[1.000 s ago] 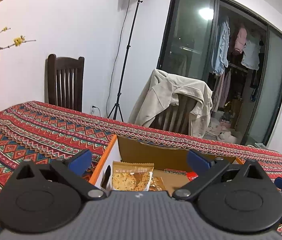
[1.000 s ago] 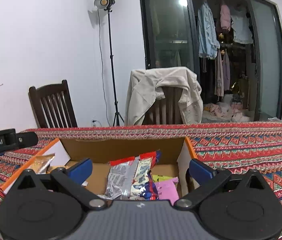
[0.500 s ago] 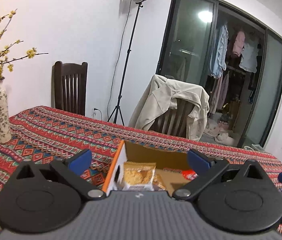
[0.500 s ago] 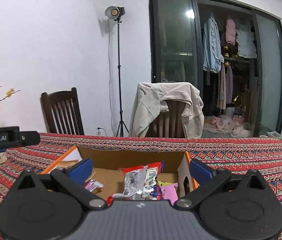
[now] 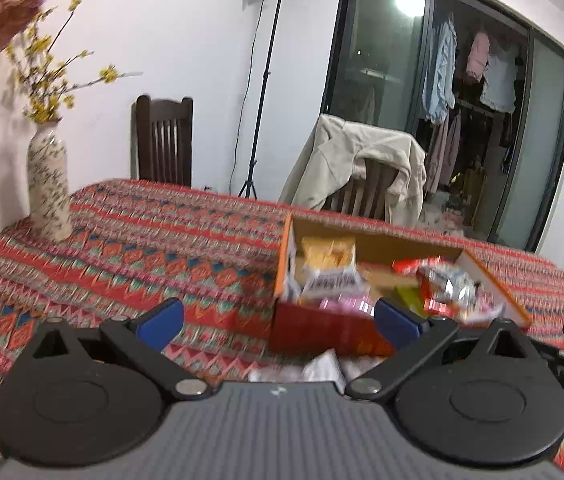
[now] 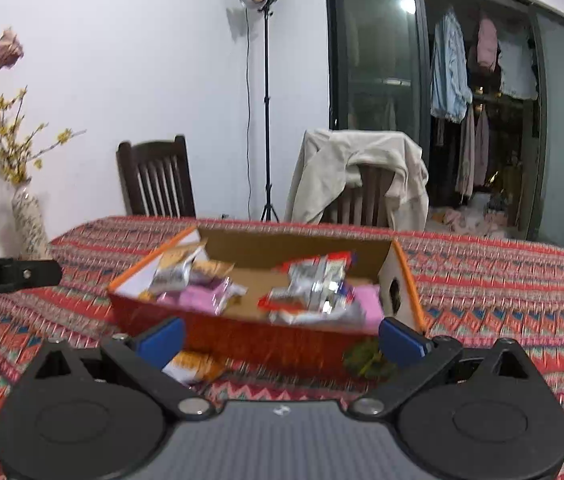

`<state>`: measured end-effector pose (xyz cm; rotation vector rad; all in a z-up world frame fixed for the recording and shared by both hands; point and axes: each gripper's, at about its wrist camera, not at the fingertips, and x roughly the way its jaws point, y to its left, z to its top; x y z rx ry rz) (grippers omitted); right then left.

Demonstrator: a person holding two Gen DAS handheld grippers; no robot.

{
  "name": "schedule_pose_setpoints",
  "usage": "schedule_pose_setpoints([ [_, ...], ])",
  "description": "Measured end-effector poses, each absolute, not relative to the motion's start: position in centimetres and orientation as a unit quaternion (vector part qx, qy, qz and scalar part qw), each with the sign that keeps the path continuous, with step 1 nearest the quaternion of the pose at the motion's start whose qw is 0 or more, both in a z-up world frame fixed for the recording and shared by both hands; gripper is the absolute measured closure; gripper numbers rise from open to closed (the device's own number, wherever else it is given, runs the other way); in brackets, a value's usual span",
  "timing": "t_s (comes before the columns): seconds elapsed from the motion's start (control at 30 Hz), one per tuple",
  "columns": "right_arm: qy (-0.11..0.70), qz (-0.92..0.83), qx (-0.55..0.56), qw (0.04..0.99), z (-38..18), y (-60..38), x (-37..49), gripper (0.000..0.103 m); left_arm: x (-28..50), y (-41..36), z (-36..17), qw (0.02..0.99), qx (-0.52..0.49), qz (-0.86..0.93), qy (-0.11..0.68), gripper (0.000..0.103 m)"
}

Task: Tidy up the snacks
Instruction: 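Move both grippers back to the pile and grasp another white sachet with the right gripper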

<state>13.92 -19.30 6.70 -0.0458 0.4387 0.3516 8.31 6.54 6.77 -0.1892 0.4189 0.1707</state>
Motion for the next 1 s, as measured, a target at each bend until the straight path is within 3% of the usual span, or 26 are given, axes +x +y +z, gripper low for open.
schedule_pose_setpoints([
  [0.43, 0.279, 0.187, 0.018, 0.942, 3.1, -17.9, 8.1, 0.000, 1.3, 8.1, 2.6, 0.957, -0.105, 0.091, 0.255, 0.000],
  [0.8, 0.326, 0.173, -0.050, 0.928, 1.9, -14.9, 6.8, 0.000, 0.9, 9.1, 1.5, 0.951, -0.114, 0.089, 0.272, 0.000],
  [1.0, 0.357, 0.152, -0.030, 0.921, 0.8, -13.8, 8.7, 0.000, 1.1, 10.1, 0.8, 0.951, -0.128, 0.081, 0.271, 0.000],
])
